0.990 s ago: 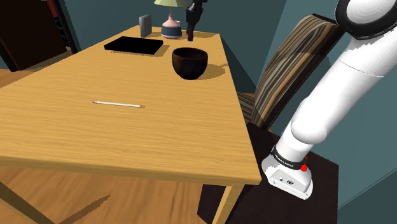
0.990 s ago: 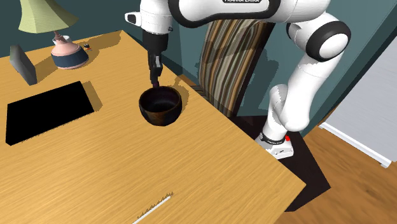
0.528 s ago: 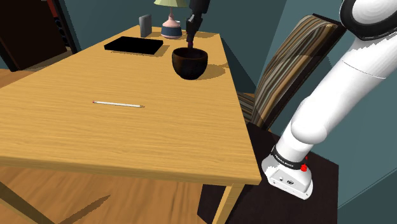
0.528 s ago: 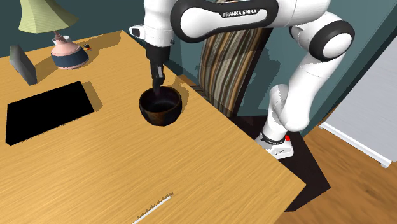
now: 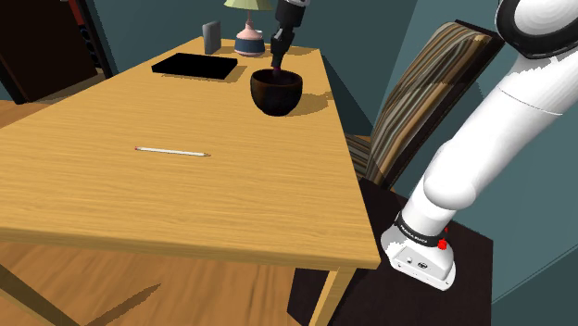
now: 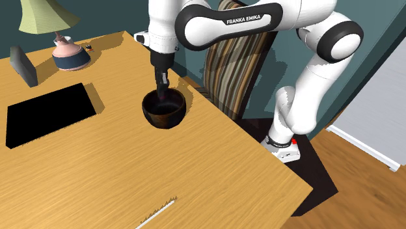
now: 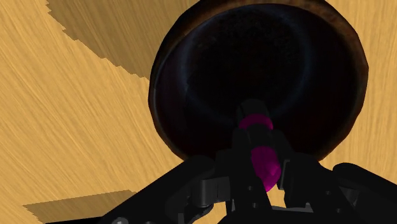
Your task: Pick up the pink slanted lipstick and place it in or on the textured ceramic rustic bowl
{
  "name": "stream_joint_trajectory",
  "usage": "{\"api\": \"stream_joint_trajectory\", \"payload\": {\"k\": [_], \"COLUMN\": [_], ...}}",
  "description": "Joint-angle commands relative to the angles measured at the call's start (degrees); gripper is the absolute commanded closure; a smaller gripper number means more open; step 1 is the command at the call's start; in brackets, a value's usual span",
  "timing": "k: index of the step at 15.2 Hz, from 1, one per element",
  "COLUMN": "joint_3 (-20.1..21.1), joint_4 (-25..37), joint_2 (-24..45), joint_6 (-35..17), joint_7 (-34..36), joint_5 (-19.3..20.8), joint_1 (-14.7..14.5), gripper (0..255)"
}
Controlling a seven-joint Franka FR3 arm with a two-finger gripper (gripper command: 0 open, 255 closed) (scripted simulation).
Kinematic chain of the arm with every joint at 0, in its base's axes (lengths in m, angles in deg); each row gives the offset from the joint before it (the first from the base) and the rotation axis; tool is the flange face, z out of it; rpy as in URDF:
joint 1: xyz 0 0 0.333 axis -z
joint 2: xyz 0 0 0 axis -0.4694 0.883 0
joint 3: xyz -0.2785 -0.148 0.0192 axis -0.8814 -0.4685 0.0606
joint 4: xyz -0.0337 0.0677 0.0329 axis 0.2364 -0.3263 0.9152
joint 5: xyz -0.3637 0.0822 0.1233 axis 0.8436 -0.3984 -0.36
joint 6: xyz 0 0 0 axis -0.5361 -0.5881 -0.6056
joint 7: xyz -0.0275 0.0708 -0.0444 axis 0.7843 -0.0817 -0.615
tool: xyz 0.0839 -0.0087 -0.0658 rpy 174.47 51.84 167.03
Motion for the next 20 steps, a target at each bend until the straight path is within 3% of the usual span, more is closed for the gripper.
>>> {"api": "stream_joint_trajectory", "payload": {"k": [1,2,3,8,12,20], "joint_3": [0.0,0.0,0.0,0.0,-0.32,-0.32], "joint_4": [-0.02,-0.01,-0.01,-0.01,6.73,6.73], "joint_2": [0.0,0.0,0.0,0.0,-0.43,-0.43], "joint_6": [-0.02,-0.01,-0.01,-0.01,7.17,7.17], "joint_7": [0.0,0.0,0.0,0.0,0.07,0.07], "joint_5": [0.0,0.0,0.0,0.0,0.08,0.08], "joint_1": [0.0,0.0,0.0,0.0,0.2,0.2], "gripper": [255,255,0,0,0,0]}}
